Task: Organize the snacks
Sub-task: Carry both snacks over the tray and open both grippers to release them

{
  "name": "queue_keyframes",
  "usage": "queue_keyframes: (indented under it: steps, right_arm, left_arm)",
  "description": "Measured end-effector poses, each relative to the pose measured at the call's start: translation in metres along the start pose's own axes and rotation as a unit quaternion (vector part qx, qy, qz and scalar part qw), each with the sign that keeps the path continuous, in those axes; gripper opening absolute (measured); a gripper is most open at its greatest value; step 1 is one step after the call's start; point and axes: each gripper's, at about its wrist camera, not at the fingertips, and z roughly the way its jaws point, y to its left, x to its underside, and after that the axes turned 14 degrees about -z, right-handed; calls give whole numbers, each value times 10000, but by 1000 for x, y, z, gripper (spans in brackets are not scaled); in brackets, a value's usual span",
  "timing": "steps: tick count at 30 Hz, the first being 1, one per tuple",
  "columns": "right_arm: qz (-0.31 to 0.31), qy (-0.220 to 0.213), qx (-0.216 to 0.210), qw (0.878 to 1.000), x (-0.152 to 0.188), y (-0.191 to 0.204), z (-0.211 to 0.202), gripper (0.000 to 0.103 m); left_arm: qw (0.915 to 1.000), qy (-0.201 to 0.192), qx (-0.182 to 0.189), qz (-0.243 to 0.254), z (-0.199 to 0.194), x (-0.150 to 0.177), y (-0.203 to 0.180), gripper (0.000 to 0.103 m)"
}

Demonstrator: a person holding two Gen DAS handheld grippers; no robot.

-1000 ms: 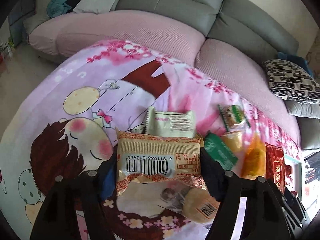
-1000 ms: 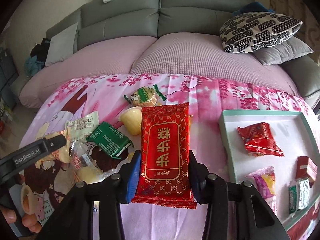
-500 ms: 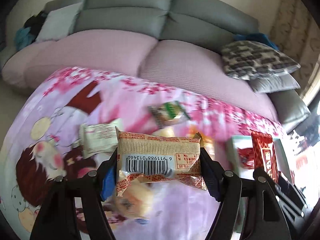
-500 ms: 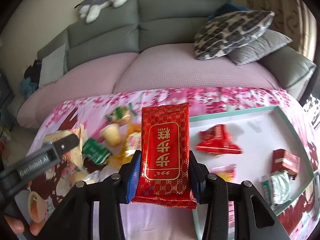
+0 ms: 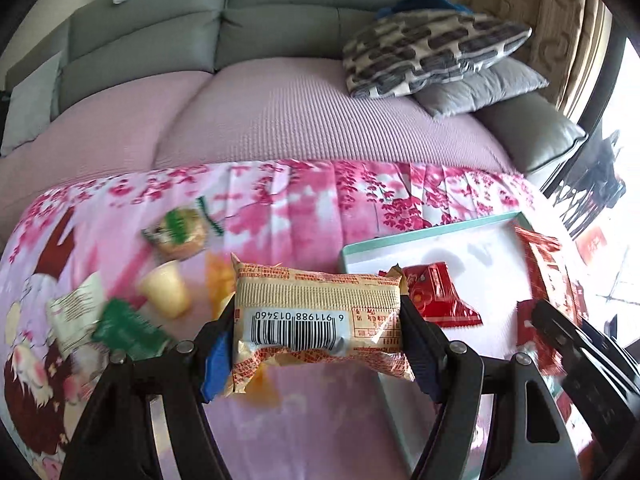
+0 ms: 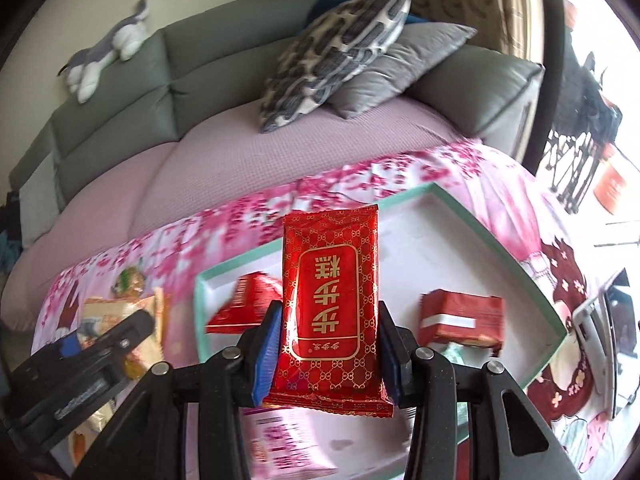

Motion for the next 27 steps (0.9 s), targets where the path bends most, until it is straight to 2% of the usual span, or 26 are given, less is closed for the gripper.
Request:
queue_keyframes:
  steps: [4,7,19,25,27]
  right_arm:
    - [150,36,5,9999,2,-16,4,46]
    - [231,55,-28,9997,4,-25,9,46]
    - [499,272,15,9984,11,-51,30,46]
    - [505,317,7,9982,13,-53,35,46]
    - [477,323,51,9983,13,-53,35,48]
  left_arm:
    - [9997,166,-182,84,21,-4,-14,74]
    - [9996,166,-183,154,24,-5,-23,74]
    - [9982,244,111,529,38,0,-75,74]
    - [9975,462,155,505,54,3,-84,75]
    - [9979,437,144,457,54,5,-82,79]
